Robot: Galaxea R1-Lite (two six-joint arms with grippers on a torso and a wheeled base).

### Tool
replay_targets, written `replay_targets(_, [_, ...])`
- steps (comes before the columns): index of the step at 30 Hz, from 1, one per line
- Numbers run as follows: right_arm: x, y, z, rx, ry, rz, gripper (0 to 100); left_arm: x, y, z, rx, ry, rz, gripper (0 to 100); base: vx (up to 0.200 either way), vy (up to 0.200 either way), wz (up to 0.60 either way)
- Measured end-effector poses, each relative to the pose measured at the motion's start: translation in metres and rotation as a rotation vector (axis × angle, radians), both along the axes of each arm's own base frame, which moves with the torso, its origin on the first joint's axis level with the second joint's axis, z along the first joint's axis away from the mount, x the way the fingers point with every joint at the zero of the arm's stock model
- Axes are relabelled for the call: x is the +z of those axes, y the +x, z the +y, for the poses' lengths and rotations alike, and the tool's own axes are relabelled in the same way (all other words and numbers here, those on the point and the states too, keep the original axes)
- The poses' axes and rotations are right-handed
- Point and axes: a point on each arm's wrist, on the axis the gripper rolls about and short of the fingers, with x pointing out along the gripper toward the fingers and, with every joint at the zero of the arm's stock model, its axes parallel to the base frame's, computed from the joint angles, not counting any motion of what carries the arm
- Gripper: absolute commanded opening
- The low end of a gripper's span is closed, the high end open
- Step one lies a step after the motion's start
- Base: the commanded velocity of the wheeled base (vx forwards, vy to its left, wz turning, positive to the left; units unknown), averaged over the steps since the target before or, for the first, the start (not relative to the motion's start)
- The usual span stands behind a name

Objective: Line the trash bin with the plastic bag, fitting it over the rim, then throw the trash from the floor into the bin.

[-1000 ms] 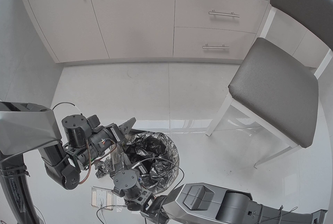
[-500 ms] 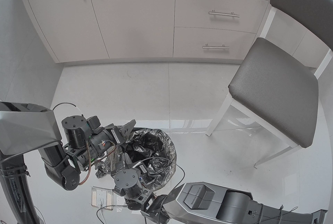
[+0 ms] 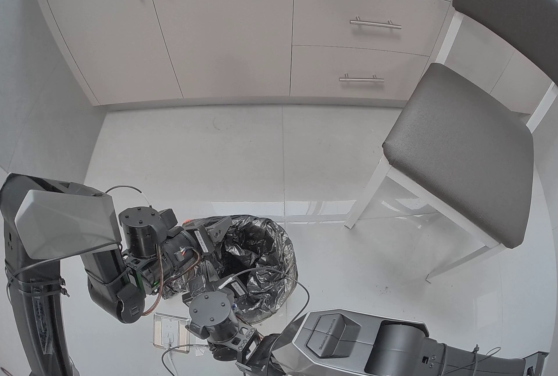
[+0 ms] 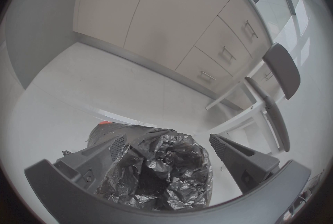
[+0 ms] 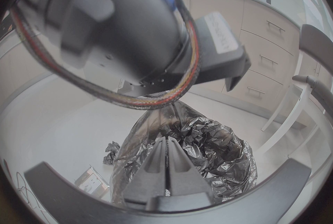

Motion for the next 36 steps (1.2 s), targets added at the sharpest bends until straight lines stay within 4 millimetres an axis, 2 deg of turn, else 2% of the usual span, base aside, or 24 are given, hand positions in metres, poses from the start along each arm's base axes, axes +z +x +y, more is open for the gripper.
replay_targets(4, [-0.001,-0.001,-0.002,-0.03,-0.015,-0.003,0,-0.006,0.001,0.0,0.034,0.009,0.013,100,0.0,0.0,0.0])
replay_targets(8, [-0.001,-0.002,-0.003,-0.034,-0.01,-0.007,0,-0.006,-0.008,0.0,0.03,0.001,0.043,100,0.0,0.0,0.0])
replay_targets(14, [0.0,-0.008,-0.001,-0.028,-0.027,-0.013,0,0.004,-0.026,-0.001,0.041,-0.107,0.099,100,0.0,0.0,0.0])
replay_targets(19, [0.0,-0.022,0.004,-0.004,-0.056,-0.022,0,0.014,-0.036,0.002,0.052,-0.17,0.121,100,0.0,0.0,0.0])
replay_targets(20, [0.0,-0.023,0.004,-0.003,-0.055,-0.022,100,0.015,-0.036,0.002,0.051,-0.172,0.12,100,0.0,0.0,0.0])
replay_targets(36, [0.018,-0.019,0.007,0.004,-0.023,-0.056,100,0.014,-0.038,-0.001,0.04,-0.171,0.124,100,0.0,0.0,0.0])
